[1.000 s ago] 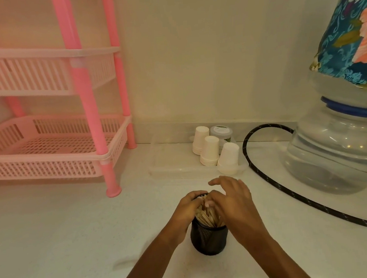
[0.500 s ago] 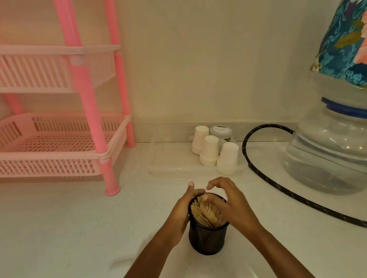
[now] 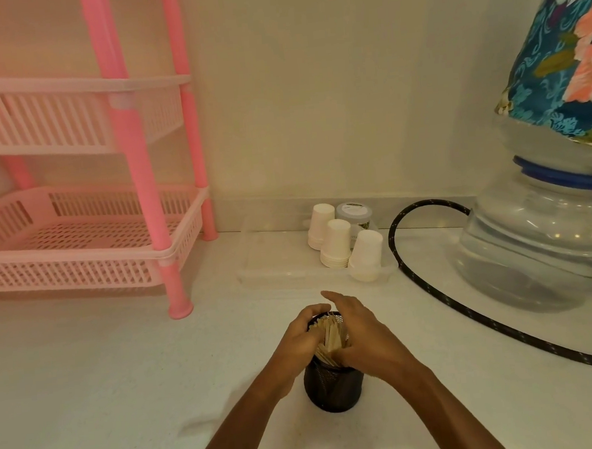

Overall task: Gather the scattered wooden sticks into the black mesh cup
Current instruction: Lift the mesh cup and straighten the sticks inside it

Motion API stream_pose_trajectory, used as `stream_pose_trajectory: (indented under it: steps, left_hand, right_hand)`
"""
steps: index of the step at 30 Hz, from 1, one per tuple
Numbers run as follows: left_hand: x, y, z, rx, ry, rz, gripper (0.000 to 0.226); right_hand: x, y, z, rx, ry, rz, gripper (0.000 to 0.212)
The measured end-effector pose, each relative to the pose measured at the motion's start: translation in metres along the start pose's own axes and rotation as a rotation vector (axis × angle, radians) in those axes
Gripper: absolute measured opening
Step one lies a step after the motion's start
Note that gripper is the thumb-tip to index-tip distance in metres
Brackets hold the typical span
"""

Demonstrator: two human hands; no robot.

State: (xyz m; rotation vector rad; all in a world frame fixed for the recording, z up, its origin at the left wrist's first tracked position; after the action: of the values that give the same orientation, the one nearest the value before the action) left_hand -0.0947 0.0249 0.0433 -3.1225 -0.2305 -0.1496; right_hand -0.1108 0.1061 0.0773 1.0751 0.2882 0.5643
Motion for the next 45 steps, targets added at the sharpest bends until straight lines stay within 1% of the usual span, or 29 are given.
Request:
stream_pose_trajectory:
  steps: [2, 4, 7, 11, 14, 17, 19, 21, 23, 24, 25, 26, 27, 28, 31, 33, 36, 39, 42, 45]
  left_hand:
    - [-0.003, -0.001, 0.001, 0.014, 0.043, 0.001, 0.033]
    - [-0.005, -0.003, 0.0, -0.006, 0.065, 0.0, 0.028]
    - [-0.009, -0.004, -0.002, -0.096, 0.061, -0.008, 0.031]
    - [-0.011, -0.004, -0.011, -0.218, 0.022, -0.009, 0.036]
    - [-0.013, 0.001, -0.011, -0.301, 0.002, -0.084, 0.036]
    - [-0.013, 0.008, -0.007, -0.256, 0.008, -0.135, 0.035]
    - [-0.012, 0.011, -0.004, -0.173, 0.012, -0.145, 0.032]
    - [-0.011, 0.012, -0.001, -0.07, 0.02, -0.153, 0.026]
    - [-0.009, 0.01, 0.003, 0.044, 0.033, -0.141, 0.015]
    - [-0.008, 0.008, 0.005, 0.102, 0.05, -0.127, 0.011]
    - [-0.007, 0.005, 0.008, 0.154, 0.073, -0.113, 0.01]
    - [-0.006, 0.003, 0.011, 0.189, 0.094, -0.106, 0.011]
    - [-0.005, 0.003, 0.013, 0.194, 0.105, -0.108, 0.014]
    - [-0.005, 0.004, 0.014, 0.174, 0.105, -0.114, 0.017]
    - [-0.007, 0.007, 0.011, 0.078, 0.096, -0.101, 0.021]
    - [-0.012, 0.008, 0.005, -0.003, 0.102, -0.066, 0.022]
    - [-0.016, 0.006, -0.005, -0.124, 0.108, 0.017, 0.029]
    - [-0.016, 0.002, -0.005, -0.119, 0.115, 0.081, 0.026]
    - [-0.016, 0.001, -0.004, -0.039, 0.107, 0.071, 0.018]
    - [-0.017, 0.004, -0.009, -0.137, 0.041, -0.005, 0.025]
  right_hand:
    - [0.002, -0.003, -0.003, -0.062, 0.013, 0.05, 0.089]
    - [0.005, 0.001, -0.011, -0.19, -0.007, 0.041, 0.088]
    - [0.004, 0.009, -0.027, -0.255, -0.073, -0.076, 0.077]
    - [0.002, -0.006, -0.04, -0.3, -0.17, -0.043, 0.068]
    - [0.003, -0.009, -0.045, -0.406, -0.193, -0.072, 0.055]
    - [0.009, -0.006, -0.05, -0.614, -0.2, -0.118, 0.044]
    - [0.016, -0.002, -0.057, -0.688, -0.197, -0.189, 0.042]
    - [0.023, -0.006, -0.064, -0.74, -0.19, -0.22, 0.045]
    - [0.029, -0.023, -0.061, -0.792, -0.123, -0.147, 0.046]
    - [0.03, -0.033, -0.058, -0.786, -0.078, -0.085, 0.055]
    - [0.03, -0.044, -0.055, -0.76, -0.039, -0.025, 0.07]
    - [0.03, -0.054, -0.053, -0.736, -0.014, 0.015, 0.085]
    - [0.029, -0.059, -0.053, -0.717, -0.005, 0.026, 0.092]
    - [0.027, -0.063, -0.053, -0.703, -0.003, 0.016, 0.092]
    - [0.021, -0.065, -0.054, -0.676, 0.007, -0.05, 0.08]
    - [0.019, -0.065, -0.053, -0.656, 0.012, -0.069, 0.082]
    - [0.016, -0.065, -0.051, -0.649, 0.025, -0.083, 0.091]
    - [0.012, -0.065, -0.052, -0.656, 0.022, -0.115, 0.092]
    - [0.007, -0.067, -0.052, -0.646, 0.019, -0.124, 0.092]
    - [0.004, -0.068, -0.051, -0.631, 0.029, -0.127, 0.088]
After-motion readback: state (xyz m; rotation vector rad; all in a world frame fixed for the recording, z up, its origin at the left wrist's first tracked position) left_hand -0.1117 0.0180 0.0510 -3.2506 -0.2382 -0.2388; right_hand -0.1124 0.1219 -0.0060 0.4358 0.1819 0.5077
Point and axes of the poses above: each hand's wrist, its own x-axis away from the middle knuckle, its own y-axis out of the back of the hand, z = x × y, the point moved 9 cm from there along -x, towards the middle knuckle, and after that the axes turned 8 degrees about x, right-handed, at the moved point
